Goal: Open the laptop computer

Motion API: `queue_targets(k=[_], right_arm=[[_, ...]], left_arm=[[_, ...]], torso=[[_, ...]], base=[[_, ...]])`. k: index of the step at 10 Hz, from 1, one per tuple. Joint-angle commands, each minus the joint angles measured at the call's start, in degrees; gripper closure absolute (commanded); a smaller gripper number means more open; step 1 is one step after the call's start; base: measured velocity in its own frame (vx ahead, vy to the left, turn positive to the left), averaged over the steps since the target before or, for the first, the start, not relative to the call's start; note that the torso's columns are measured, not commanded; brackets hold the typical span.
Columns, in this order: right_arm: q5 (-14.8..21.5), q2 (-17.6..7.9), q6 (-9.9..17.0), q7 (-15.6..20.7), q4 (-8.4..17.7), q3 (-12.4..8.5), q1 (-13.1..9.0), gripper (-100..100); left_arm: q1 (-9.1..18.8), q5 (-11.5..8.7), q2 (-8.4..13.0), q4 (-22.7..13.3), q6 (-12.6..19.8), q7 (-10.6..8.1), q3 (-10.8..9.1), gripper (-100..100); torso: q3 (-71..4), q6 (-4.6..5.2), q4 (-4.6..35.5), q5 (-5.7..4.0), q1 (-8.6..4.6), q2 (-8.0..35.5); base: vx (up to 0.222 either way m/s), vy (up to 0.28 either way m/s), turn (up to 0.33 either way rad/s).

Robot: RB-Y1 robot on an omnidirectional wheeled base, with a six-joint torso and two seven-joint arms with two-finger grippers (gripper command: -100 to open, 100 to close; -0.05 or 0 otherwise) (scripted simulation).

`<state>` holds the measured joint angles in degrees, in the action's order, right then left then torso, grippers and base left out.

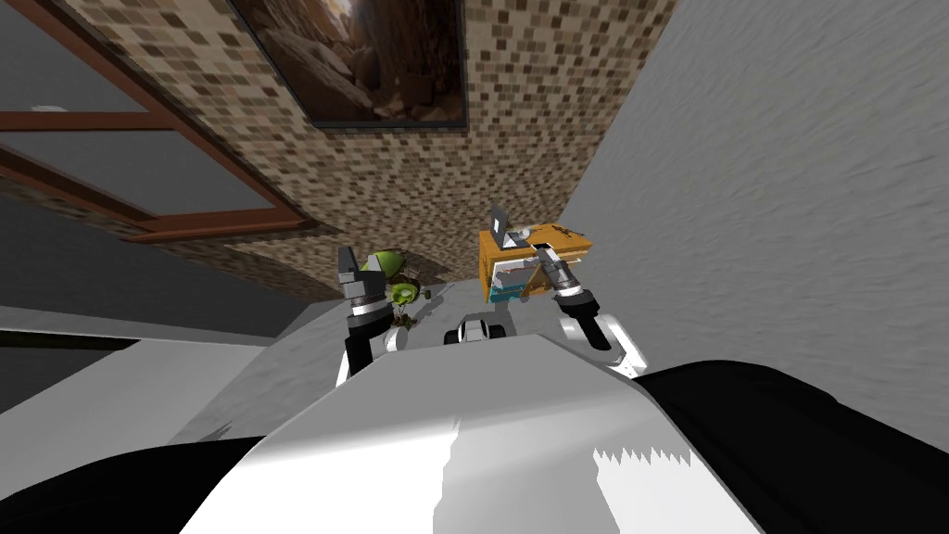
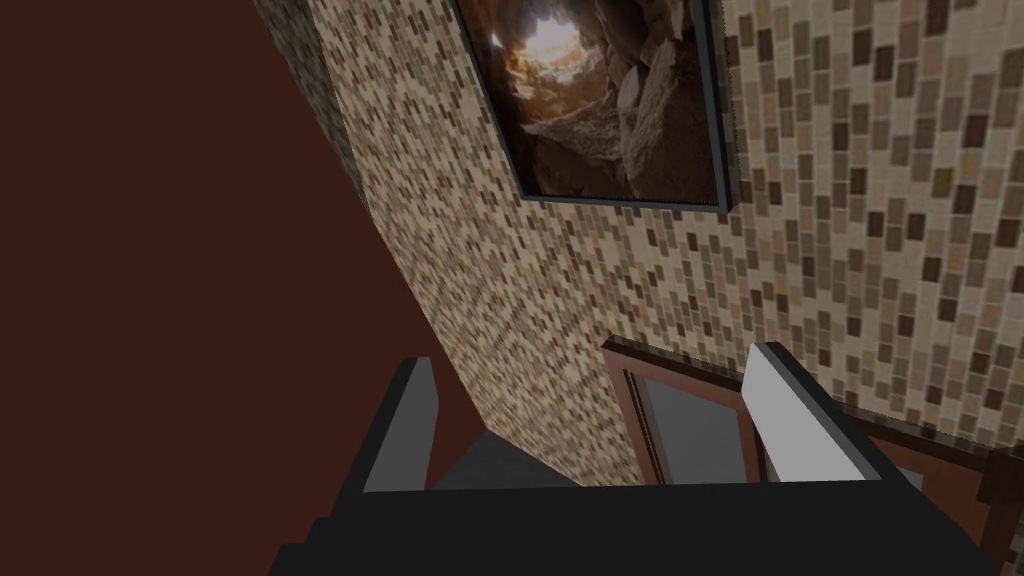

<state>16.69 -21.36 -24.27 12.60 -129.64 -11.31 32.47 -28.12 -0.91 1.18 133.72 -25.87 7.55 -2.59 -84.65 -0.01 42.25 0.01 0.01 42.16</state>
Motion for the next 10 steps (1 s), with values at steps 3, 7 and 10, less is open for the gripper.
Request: queue_targets(k=[3,7,10], right_arm=[[6.0,-8.1,1.0,3.0,0.4,-5.2,2.6,-100],[10.2,-13.3,1.8,5.7,0.6,-8.5,4.5,-100],[13.1,-16.3,2.6,8.1,0.7,-10.5,5.7,-100]], left_arm=[[0.0,0.0,0.0,0.0,0.0,0.0,0.0,0],[0.0,0.0,0.0,0.0,0.0,0.0,-0.01,0],[0.0,0.0,0.0,0.0,0.0,0.0,-0.01,0]], torso=[[0.1,0.01,0.0,-0.01,-0.05,0.1],[0.1,0.01,0.1,-0.04,-0.13,0.2],[0.1,0.01,0.0,-0.01,-0.01,0.1]], base=[[0.152,0.168,-0.013],[0.115,0.125,-0.017],[0.105,0.094,-0.025]])
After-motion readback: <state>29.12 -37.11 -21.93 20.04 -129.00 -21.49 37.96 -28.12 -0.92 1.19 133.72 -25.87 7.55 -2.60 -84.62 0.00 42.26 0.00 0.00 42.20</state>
